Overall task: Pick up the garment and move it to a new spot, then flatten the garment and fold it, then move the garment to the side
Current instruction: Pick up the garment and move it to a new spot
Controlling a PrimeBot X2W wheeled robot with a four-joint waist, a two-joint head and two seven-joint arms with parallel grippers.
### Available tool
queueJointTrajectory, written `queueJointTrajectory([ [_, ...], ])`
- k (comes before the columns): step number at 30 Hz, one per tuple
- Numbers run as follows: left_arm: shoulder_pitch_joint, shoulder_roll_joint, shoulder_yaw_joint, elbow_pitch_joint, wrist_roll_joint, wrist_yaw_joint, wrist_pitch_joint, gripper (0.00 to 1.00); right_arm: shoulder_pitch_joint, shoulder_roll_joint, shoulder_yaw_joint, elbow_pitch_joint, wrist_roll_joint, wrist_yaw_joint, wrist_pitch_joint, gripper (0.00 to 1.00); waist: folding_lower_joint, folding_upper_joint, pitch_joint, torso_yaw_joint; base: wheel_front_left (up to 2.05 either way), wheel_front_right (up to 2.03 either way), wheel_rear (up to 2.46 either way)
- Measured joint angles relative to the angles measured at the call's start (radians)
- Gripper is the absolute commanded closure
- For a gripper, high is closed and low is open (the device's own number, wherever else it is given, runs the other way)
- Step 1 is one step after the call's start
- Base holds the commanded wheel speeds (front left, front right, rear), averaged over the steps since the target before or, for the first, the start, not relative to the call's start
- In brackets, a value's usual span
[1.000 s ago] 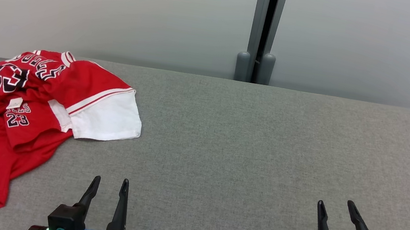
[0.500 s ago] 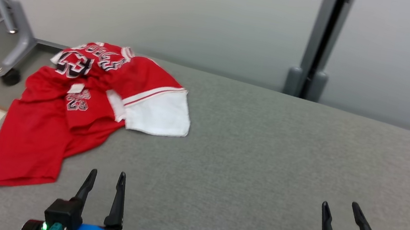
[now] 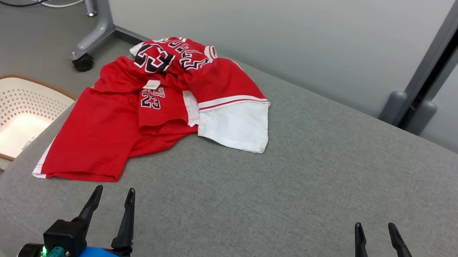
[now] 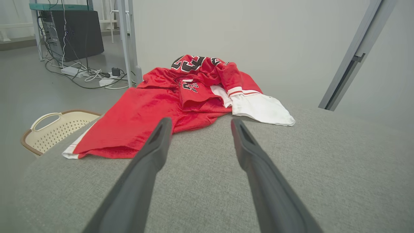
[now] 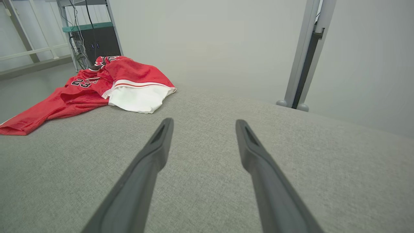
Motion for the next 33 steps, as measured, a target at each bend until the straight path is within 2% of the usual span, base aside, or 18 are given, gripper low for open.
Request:
queueJointTrajectory([
  [6, 0.0, 0.0, 0.009, -0.015, 0.001, 0.001, 0.0, 0.0, -0.001, 0.0, 0.0, -0.002, -0.004, 0.0, 0.0, 0.0, 0.0, 0.0, 0.013, 0.019, 0.0, 0.0, 0.0],
  [14, -0.066, 0.018, 0.076, -0.109, -0.01, -0.015, 0.0, 0.0, -0.02, 0.0, 0.0, -0.037, -0.032, 0.0, 0.0, 0.0, 0.0, 0.0, 0.075, -0.002, 0.0, 0.0, 0.0],
  [16, -0.125, 0.045, 0.098, -0.132, -0.014, -0.021, 0.0, 0.0, -0.031, 0.0, -0.002, -0.049, -0.045, 0.0, 0.0, 0.0, 0.0, 0.0, 0.101, -0.012, 0.0, 0.0, 0.0],
  [19, -0.255, 0.119, 0.124, -0.139, -0.009, -0.034, 0.007, 0.0, -0.056, 0.0, -0.004, -0.063, -0.068, 0.0, 0.0, 0.0, 0.0, 0.0, 0.148, -0.031, 0.0, 0.0, 0.0],
  [23, -0.468, 0.196, 0.138, -0.128, -0.016, -0.046, 0.074, 0.0, -0.104, 0.001, 0.003, -0.077, -0.097, 0.0, 0.0, 0.0, 0.0001, 0.0, 0.223, -0.072, 0.0, 0.0, 0.0],
  [28, -0.7, 0.293, 0.12, -0.007, -0.009, -0.061, 0.182, 0.0, -0.169, 0.0, 0.03, -0.094, -0.128, 0.0, 0.0, 0.0, 0.0003, 0.0, 0.328, -0.133, 0.0, 0.0, 0.0],
  [30, -0.771, 0.316, 0.11, 0.052, -0.021, -0.067, 0.211, 0.0, -0.189, 0.0, 0.05, -0.097, -0.136, 0.0, 0.0, 0.0, 0.0004, 0.0, 0.366, -0.159, 0.0, 0.0, 0.0],
  [33, -0.843, 0.32, 0.095, 0.141, -0.058, -0.071, 0.261, 0.0, -0.209, 0.0, 0.065, -0.099, -0.141, 0.0, 0.0, 0.0, 0.0004, 0.0, 0.413, -0.189, 0.0, 0.0, 0.0],
])
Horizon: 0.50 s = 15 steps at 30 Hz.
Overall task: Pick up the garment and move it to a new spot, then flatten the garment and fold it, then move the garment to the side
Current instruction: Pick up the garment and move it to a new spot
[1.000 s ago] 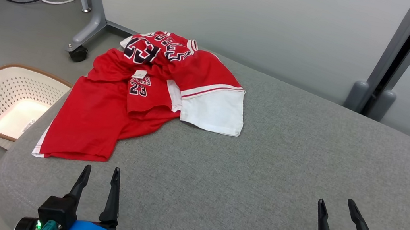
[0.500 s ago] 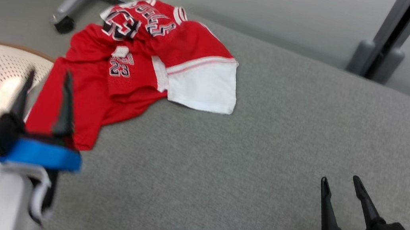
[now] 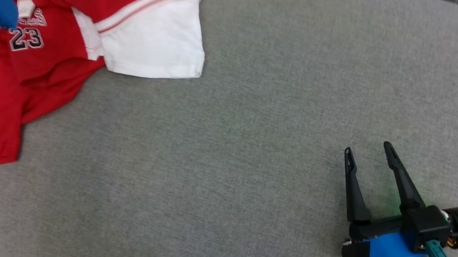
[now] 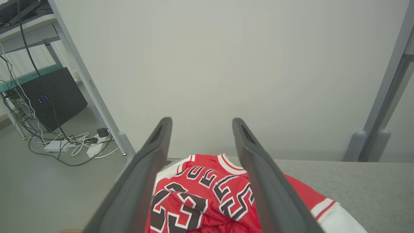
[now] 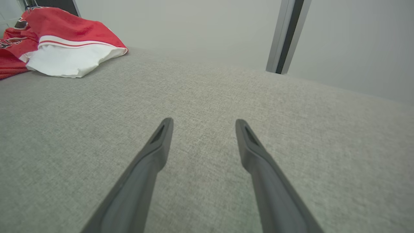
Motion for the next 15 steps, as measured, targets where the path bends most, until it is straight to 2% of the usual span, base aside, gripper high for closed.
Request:
queueJointTrajectory([
  [4, -0.041, -0.001, -0.077, 0.089, -0.026, -0.002, 0.057, 0.0, -0.02, 0.0, 0.005, -0.007, -0.008, 0.0, 0.0, 0.0, -0.0001, 0.0, 0.045, -0.024, 0.0, 0.0, 0.0],
  [8, -0.048, -0.014, -0.196, 0.125, -0.13, -0.006, 0.117, 0.0, -0.028, 0.001, 0.001, -0.02, -0.021, 0.0, -0.002, 0.0, -0.0002, 0.0, 0.074, -0.035, 0.0, 0.0, 0.0],
  [12, -0.049, 0.023, -0.273, 0.167, -0.195, -0.006, 0.161, 0.0, -0.037, 0.002, -0.001, -0.037, -0.03, 0.0, -0.002, 0.0, -0.0003, 0.0, 0.1, -0.043, 0.0, 0.0, 0.0],
  [15, -0.06, 0.055, -0.281, 0.225, -0.179, 0.004, 0.148, 0.0, -0.044, 0.002, 0.001, -0.045, -0.032, 0.0, -0.003, 0.0, -0.0004, 0.0, 0.114, -0.05, 0.0, 0.0, 0.0],
])
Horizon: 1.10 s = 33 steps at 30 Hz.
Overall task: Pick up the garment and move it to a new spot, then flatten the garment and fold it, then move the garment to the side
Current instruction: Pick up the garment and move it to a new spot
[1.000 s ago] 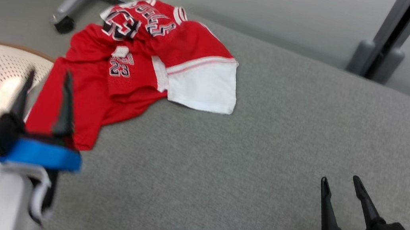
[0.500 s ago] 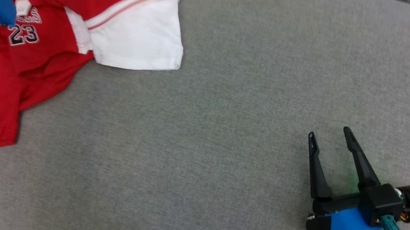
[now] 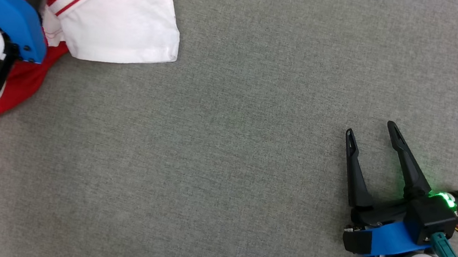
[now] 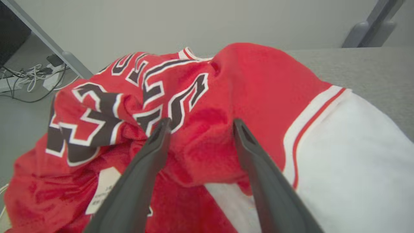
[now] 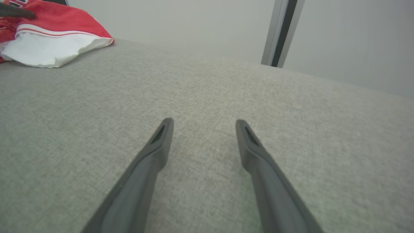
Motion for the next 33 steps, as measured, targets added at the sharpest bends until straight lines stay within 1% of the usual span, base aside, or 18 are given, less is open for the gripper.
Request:
queueJointTrajectory([
  [3, -0.019, 0.002, -0.001, 0.054, 0.003, 0.012, -0.009, 0.0, -0.003, 0.001, 0.004, -0.003, -0.001, 0.0, 0.0, 0.0, 0.0, 0.0, 0.006, -0.007, 0.0, 0.0, 0.0],
  [4, -0.02, 0.0, -0.003, 0.07, 0.003, 0.01, -0.009, 0.16, -0.004, 0.001, 0.005, -0.003, -0.001, 0.0, 0.0, 0.0, 0.0, 0.0, 0.007, -0.009, 0.0, 0.0, 0.0],
  [5, -0.02, -0.002, -0.006, 0.082, 0.001, 0.009, -0.017, 0.55, -0.005, 0.001, 0.006, -0.003, 0.0, 0.0, 0.0, 0.0, 0.0, 0.0, 0.007, -0.011, 0.0, 0.0, 0.0],
  [6, -0.021, -0.002, -0.007, 0.091, -0.001, 0.007, -0.028, 0.8, -0.005, 0.001, 0.005, -0.003, 0.001, 0.0, 0.0, 0.0, 0.0, 0.0, 0.007, -0.012, 0.0, 0.0, 0.0],
  [7, -0.026, -0.002, -0.009, 0.096, -0.001, 0.005, -0.041, 1.0, -0.005, 0.001, 0.004, -0.003, 0.002, 0.0, 0.0, 0.0, 0.0, 0.0, 0.006, -0.013, 0.0, 0.0, 0.0],
  [14, -0.07, 0.008, -0.04, 0.116, 0.009, -0.004, -0.119, 1.0, -0.006, -0.001, -0.001, 0.023, 0.022, 0.0, 0.0, 0.0, 0.0, 0.0, -0.031, -0.011, 0.0, 0.0, 0.0],
  [18, -0.094, 0.025, -0.061, 0.115, 0.022, -0.004, -0.15, 1.0, -0.003, -0.002, 0.01, 0.041, 0.049, 0.0, 0.001, 0.0, 0.0, 0.0, -0.078, -0.014, 0.0, 0.0, 0.0],
  [22, -0.113, 0.046, -0.102, 0.09, 0.053, -0.005, -0.175, 1.0, 0.004, -0.002, 0.008, 0.057, 0.081, 0.0, 0.001, 0.0, 0.0, 0.0, -0.14, -0.024, 0.0, 0.0, 0.0],
  [28, -0.15, 0.04, -0.188, -0.01, 0.077, -0.01, -0.182, 1.0, 0.049, -0.002, -0.015, 0.085, 0.123, 0.0, 0.001, 0.0, -0.0001, 0.0, -0.253, -0.049, 0.0, 0.0, 0.0],
  [33, -0.174, 0.005, -0.272, -0.146, 0.036, -0.01, -0.165, 1.0, 0.106, -0.002, -0.046, 0.101, 0.155, 0.0, 0.001, 0.0, -0.0002, 0.0, -0.343, -0.095, 0.0, 0.0, 0.0],
])
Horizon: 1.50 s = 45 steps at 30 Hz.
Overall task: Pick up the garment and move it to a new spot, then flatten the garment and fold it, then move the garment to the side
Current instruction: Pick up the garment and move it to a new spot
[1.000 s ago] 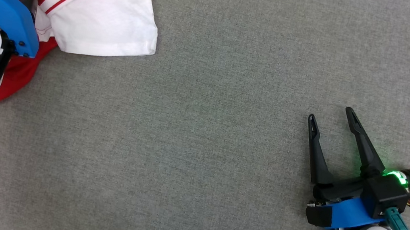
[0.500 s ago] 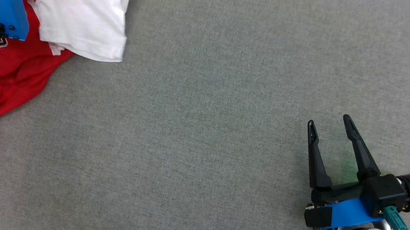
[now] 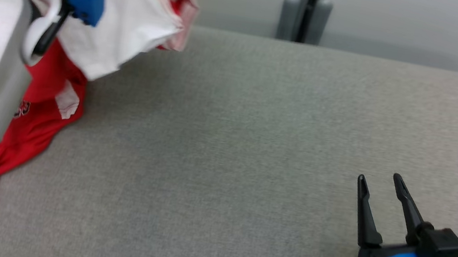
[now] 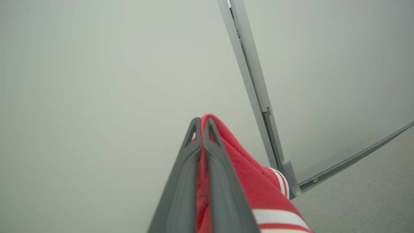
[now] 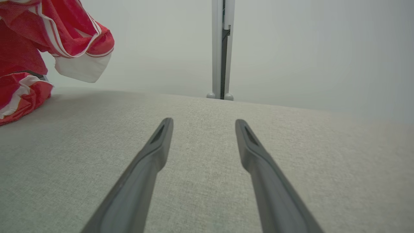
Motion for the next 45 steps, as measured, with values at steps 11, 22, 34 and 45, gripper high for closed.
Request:
queueJointTrajectory([
  [11, 0.049, -0.227, -0.022, -0.236, -0.249, 0.003, 0.041, 1.0, 0.07, 0.0, -0.132, 0.009, 0.019, 0.0, 0.0, 0.0, -0.0002, 0.0, -0.104, -0.126, 0.0, 0.0, 0.0],
  [22, 0.394, -0.242, -0.039, 0.139, -0.33, 0.036, -0.064, 1.0, 0.047, 0.0, -0.146, 0.01, 0.044, 0.0, 0.0, 0.0, 0.0002, 0.0, -0.038, -0.179, 0.0, 0.0, 0.0],
  [34, 0.433, -0.236, -0.037, 0.343, -0.248, 0.037, -0.24, 0.0, 0.037, 0.0, -0.152, 0.015, 0.036, 0.0, 0.0, 0.0, 0.0002, 0.0, -0.037, -0.145, 0.0, 0.0, 0.0],
  [45, 0.587, -0.22, 0.129, 0.053, -0.141, 0.07, -0.244, 0.0, 0.021, 0.0, -0.171, 0.01, -0.005, 0.0, 0.0, 0.0, 0.0002, 0.0, -0.094, -0.1, 0.0, 0.0, 0.0],
])
